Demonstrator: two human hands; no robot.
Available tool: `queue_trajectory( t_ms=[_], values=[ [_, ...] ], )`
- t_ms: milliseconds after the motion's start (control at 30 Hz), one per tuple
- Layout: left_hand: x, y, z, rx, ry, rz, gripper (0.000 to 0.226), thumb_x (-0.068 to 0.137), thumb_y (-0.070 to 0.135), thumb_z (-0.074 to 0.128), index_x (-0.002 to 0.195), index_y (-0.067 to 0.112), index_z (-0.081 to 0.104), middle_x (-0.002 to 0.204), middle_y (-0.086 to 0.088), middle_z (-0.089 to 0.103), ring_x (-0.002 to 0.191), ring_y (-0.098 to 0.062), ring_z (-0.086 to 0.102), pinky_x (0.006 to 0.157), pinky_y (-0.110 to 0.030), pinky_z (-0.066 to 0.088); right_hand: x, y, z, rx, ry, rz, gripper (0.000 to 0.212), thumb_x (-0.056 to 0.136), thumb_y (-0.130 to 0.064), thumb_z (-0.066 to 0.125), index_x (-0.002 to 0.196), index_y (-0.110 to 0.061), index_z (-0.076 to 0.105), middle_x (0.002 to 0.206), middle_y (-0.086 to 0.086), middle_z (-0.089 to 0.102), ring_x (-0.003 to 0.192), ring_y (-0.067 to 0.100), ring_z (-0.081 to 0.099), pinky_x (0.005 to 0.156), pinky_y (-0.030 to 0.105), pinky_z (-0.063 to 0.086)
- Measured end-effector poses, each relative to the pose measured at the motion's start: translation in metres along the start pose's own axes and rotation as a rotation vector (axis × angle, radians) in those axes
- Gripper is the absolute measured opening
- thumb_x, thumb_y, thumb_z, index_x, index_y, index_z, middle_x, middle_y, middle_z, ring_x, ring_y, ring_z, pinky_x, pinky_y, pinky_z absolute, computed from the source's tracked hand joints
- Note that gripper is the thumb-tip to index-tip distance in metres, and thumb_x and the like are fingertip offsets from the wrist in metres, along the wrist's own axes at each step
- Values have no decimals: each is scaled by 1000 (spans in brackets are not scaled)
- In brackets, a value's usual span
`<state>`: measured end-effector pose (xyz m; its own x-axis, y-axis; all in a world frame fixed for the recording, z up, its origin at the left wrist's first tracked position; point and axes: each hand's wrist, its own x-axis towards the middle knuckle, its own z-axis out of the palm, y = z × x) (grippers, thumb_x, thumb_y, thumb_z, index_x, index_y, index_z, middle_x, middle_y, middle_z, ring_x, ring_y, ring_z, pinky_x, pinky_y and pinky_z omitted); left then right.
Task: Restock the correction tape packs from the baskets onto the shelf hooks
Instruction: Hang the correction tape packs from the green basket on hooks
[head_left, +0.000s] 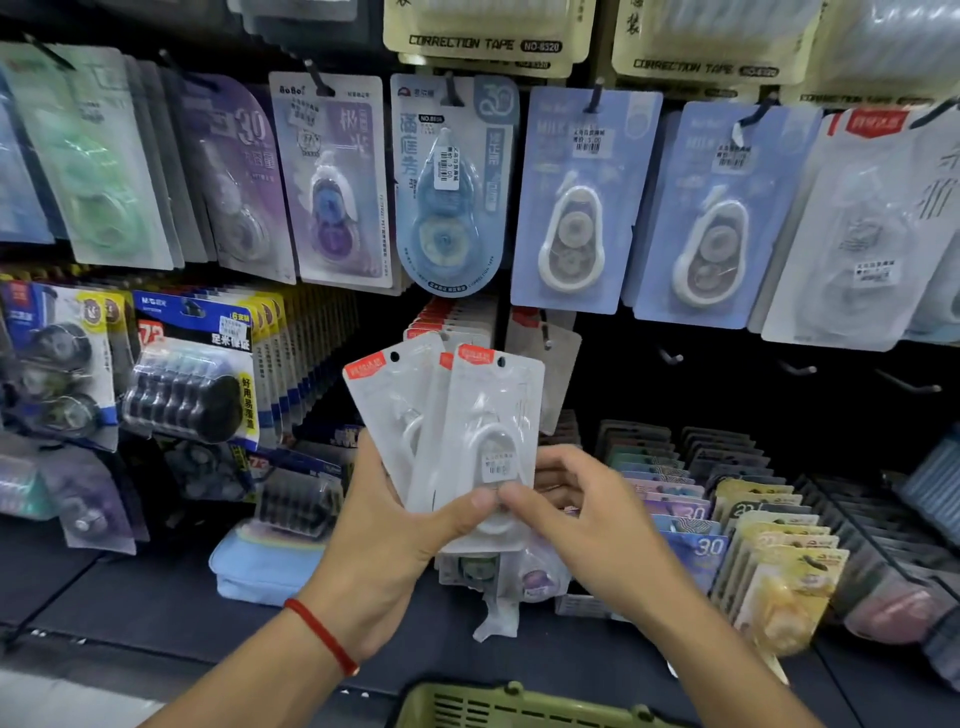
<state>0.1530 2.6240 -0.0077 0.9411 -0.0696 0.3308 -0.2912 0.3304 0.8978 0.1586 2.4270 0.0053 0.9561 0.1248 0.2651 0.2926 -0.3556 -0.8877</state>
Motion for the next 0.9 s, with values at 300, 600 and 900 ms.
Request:
queue_trajectory(
  t_ms=[300, 600, 900],
  values=[
    [11, 9, -17, 19, 162, 37, 73, 78, 8, 81, 141, 31, 50, 136, -3, 70, 125, -29, 68, 103, -58, 54, 5, -1, -12, 298, 204, 35, 28, 95, -30, 76, 116, -23, 59, 104, -3, 81, 88, 19, 80, 56, 37, 63],
    [11, 14, -19, 180, 275, 122, 62, 81, 18, 84, 131, 38, 55, 126, 2, 71, 111, -24, 74, 79, -63, 63, 1, -7, -9, 365, 317, -34, 27, 92, -28, 79, 113, -19, 65, 97, 0, 82, 75, 22, 79, 50, 32, 62],
    [9, 10, -19, 119, 230, 83, 65, 80, 14, 90, 134, 30, 56, 129, -2, 72, 117, -27, 72, 84, -47, 64, 6, 18, -11, -365, 237, 174, 55, 93, -64, 61, 137, -34, 46, 120, -18, 61, 107, 8, 64, 83, 30, 53]
  ],
)
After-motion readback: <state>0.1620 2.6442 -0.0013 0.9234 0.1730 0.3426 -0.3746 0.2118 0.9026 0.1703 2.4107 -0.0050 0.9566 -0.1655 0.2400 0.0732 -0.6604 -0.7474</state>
